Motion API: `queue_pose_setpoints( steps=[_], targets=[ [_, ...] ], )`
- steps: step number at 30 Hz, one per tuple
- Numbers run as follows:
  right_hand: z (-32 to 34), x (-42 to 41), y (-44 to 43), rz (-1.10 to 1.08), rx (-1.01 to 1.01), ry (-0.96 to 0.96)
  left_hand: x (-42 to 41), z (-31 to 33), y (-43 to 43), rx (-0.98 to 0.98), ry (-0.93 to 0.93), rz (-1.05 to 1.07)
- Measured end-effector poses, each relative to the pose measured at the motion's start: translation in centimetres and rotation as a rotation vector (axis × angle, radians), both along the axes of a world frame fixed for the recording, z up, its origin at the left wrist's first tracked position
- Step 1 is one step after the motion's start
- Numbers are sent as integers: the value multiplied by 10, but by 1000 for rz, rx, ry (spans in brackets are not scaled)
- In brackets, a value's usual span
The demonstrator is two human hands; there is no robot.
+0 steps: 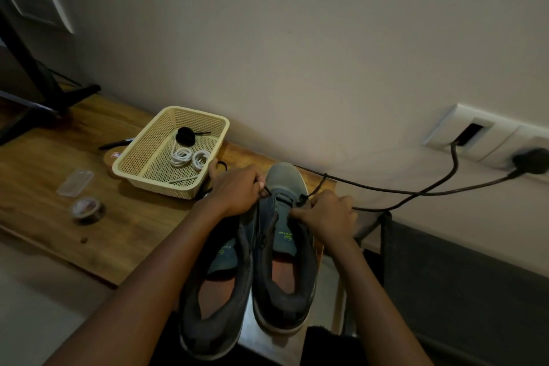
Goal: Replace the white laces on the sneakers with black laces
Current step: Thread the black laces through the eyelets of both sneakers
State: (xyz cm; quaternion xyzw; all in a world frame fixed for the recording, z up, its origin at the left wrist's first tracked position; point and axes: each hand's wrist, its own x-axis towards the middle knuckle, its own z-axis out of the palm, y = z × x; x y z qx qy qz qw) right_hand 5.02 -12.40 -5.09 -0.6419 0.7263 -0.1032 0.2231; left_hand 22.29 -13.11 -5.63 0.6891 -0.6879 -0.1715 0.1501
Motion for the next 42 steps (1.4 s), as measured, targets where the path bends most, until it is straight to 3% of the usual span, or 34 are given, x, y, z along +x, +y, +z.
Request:
queue_pose_setpoints(
  steps=[6,11,14,17,22,26,31,36,40,42],
  targets=[
    [-8,-4,-4,5,31,4,7,-1,-3,-8,188,46],
    [-18,-13,-18,-214,-84,-353,6,6,-4,-109,328,88],
    [-22,-3,-23,-170,-62,-295,12,2,-7,-127,458,73],
    [-26,10,-23,-216,-35,-250,14,0,-7,-158,466,87],
    [0,8,-28,-538,-64,-915,13,4,-3,-202,403,159],
    [29,5,-27,-585,-52,-1247,13,6,-3,-203,339,194],
    [51,-1,-28,-656,-269,-1391,13,8,-3,-239,364,216],
    [68,-5,-21,-604,-613,-1212,12,10,-3,-259,359,220],
    [106,-14,-17,-574,-717,-1459,10,10,-2,-260,357,207],
    [118,-23,-18,-482,-792,-1441,9,10,-2,-271,371,211]
  ],
)
